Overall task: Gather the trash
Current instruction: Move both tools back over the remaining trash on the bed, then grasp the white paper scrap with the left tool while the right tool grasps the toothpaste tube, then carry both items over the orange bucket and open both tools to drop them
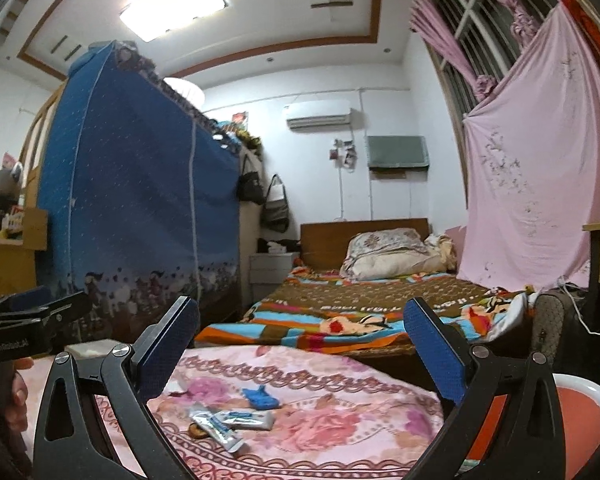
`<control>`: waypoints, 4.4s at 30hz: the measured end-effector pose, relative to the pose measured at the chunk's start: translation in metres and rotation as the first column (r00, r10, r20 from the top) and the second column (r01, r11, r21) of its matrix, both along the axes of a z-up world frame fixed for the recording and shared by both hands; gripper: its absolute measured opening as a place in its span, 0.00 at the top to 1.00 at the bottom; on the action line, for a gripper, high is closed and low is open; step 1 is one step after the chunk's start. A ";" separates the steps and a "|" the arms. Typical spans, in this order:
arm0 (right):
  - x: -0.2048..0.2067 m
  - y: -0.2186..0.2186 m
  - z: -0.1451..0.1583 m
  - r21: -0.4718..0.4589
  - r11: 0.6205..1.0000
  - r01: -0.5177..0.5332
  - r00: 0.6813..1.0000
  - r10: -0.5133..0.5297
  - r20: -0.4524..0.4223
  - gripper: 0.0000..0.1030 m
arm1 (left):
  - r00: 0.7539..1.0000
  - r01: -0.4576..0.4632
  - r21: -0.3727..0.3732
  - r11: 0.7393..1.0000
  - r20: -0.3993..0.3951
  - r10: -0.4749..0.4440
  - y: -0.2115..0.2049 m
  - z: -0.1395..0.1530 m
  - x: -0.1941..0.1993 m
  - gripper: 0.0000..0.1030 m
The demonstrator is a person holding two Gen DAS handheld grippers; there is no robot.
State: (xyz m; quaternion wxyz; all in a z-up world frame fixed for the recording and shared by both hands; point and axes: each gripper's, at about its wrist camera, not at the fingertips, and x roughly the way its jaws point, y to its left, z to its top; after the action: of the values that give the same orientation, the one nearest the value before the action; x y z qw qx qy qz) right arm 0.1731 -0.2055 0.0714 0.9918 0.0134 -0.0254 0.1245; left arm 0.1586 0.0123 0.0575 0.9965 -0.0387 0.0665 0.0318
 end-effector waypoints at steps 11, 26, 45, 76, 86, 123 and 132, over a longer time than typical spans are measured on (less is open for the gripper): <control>0.039 0.021 -0.013 -0.072 0.995 -0.073 0.975 0.056 -0.215 0.00 | 0.991 0.028 -0.037 0.999 -0.129 -0.033 0.017 -0.015 0.017 0.12; 0.085 0.054 -0.048 -0.143 0.948 -0.285 0.818 0.162 -0.552 0.49 | 0.913 0.080 -0.122 0.989 -0.390 -0.122 0.024 -0.039 0.062 0.38; 0.102 0.084 -0.079 -0.202 0.877 -0.436 0.662 0.160 -0.732 0.73 | 0.799 0.128 -0.129 0.983 -0.574 -0.179 0.022 -0.061 0.103 0.54; 0.123 0.041 -0.071 -0.020 0.954 -0.300 0.670 0.195 -0.716 0.75 | 0.740 0.167 -0.065 0.984 -0.652 -0.169 0.001 -0.079 0.159 0.74; 0.122 0.041 -0.071 -0.018 0.954 -0.299 0.672 0.197 -0.713 0.75 | 0.743 0.196 -0.044 0.980 -0.645 -0.178 -0.005 -0.077 0.155 1.00; 0.051 -0.008 -0.021 0.085 0.978 -0.189 0.931 0.206 -0.301 0.75 | 0.924 0.309 -0.001 0.951 -0.235 -0.301 -0.055 -0.005 0.064 1.00; 0.019 -0.043 -0.001 0.142 0.984 -0.109 0.988 0.123 -0.093 0.75 | 0.923 0.383 0.074 0.921 -0.073 -0.378 -0.096 0.025 0.039 1.00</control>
State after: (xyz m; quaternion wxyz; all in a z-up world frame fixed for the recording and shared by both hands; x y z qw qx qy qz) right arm 0.1925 -0.2486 0.0706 0.9796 0.0892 0.0174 0.1793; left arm 0.1975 -0.0837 0.0826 0.9822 0.0190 0.0996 -0.1584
